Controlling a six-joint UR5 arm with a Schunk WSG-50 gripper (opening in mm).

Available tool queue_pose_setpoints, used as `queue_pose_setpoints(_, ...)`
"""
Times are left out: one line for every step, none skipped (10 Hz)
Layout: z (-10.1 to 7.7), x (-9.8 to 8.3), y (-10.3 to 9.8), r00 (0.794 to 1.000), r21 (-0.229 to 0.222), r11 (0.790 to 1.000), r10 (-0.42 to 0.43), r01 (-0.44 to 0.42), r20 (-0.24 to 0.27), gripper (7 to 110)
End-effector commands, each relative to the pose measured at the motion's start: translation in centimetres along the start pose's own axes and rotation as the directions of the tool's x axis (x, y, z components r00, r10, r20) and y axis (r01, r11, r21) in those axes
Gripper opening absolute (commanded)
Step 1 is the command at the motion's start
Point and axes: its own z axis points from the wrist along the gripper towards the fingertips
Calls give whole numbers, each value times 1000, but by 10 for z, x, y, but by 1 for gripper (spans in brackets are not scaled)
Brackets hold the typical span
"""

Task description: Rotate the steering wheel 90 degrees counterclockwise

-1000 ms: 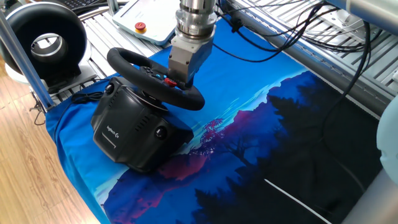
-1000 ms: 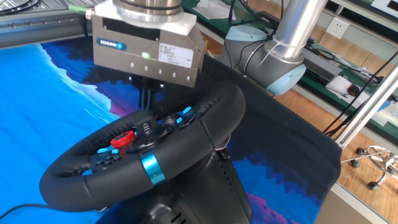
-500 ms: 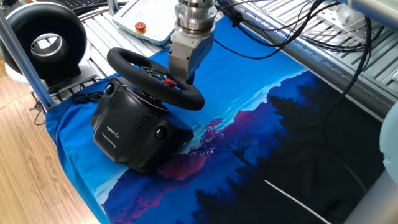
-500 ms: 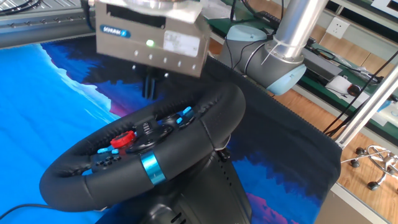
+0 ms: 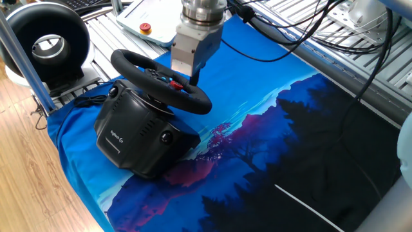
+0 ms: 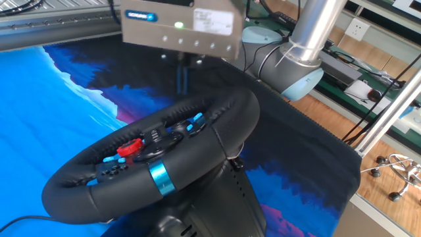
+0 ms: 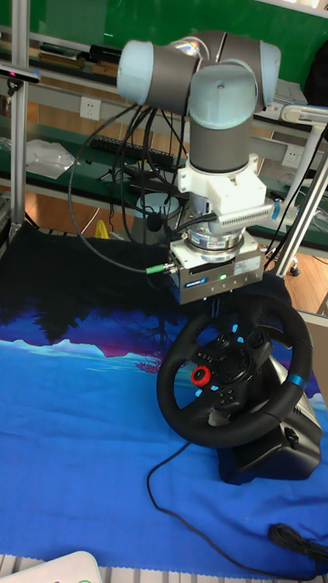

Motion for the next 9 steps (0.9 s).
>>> queue_pose_setpoints(-8,-1,37,997,-159,984,74,-73,-4,7)
queue_pose_setpoints(-11,-5,39,997,-193,979,72,-70,5,7)
queue_pose_setpoints(-17,-7,46,997,-236,969,75,-69,16,7)
queue_pose_setpoints(-23,-13,49,995,-266,961,89,-77,34,7)
queue_pose_setpoints(-26,-20,44,993,-267,960,104,-84,63,7)
queue_pose_setpoints(-28,-27,38,990,-269,960,109,-80,93,7)
queue_pose_setpoints(-31,-40,39,983,-300,952,108,-60,148,7)
queue_pose_setpoints(-33,-48,36,976,-311,949,109,-46,190,7)
queue_pose_setpoints(-35,-54,32,968,-320,947,93,-13,234,7)
